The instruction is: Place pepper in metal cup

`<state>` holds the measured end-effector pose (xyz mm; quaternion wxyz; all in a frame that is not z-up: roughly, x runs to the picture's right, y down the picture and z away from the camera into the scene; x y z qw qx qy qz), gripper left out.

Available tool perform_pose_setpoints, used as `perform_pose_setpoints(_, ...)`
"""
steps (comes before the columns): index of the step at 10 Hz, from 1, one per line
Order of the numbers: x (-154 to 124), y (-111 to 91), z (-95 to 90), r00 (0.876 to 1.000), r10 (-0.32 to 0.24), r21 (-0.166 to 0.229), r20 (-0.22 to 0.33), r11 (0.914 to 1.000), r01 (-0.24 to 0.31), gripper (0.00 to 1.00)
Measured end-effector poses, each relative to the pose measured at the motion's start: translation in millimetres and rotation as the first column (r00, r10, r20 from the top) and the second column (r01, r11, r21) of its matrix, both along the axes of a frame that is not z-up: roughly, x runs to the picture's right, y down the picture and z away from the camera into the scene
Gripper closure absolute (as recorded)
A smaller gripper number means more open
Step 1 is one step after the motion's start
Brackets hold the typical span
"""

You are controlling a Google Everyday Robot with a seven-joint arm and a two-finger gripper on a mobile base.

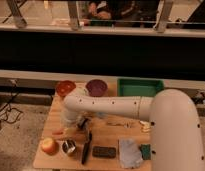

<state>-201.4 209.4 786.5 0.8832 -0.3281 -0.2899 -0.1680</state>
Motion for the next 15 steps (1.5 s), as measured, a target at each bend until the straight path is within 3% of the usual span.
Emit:
perform_pose_setpoints(2, 6.7, -6.1, -1.3, 0.999, 0.040, 0.001, -0.007, 0.9992, -0.040, 0.96)
perform_pose_setpoints(5, 6.1, -7.6, -18.4, 0.997, 0.072, -0.012, 0.008, 0.9973, -0.072, 0.96)
perform_pose_setpoints(8, -6.2, -8.2, -50.5, 0.995, 0.084, -0.012, 0.059, 0.9964, -0.084, 0.96)
perform_pose_setpoints(11, -0.5, -26.4, -83.9, 0.988, 0.122, 0.028, 0.090, 0.9917, -0.125, 0.96)
perform_pose_setpoints(15, 21.6, -34.5, -86.1, 0.983, 0.169, 0.046, 0.072, 0.9839, -0.172, 0.96)
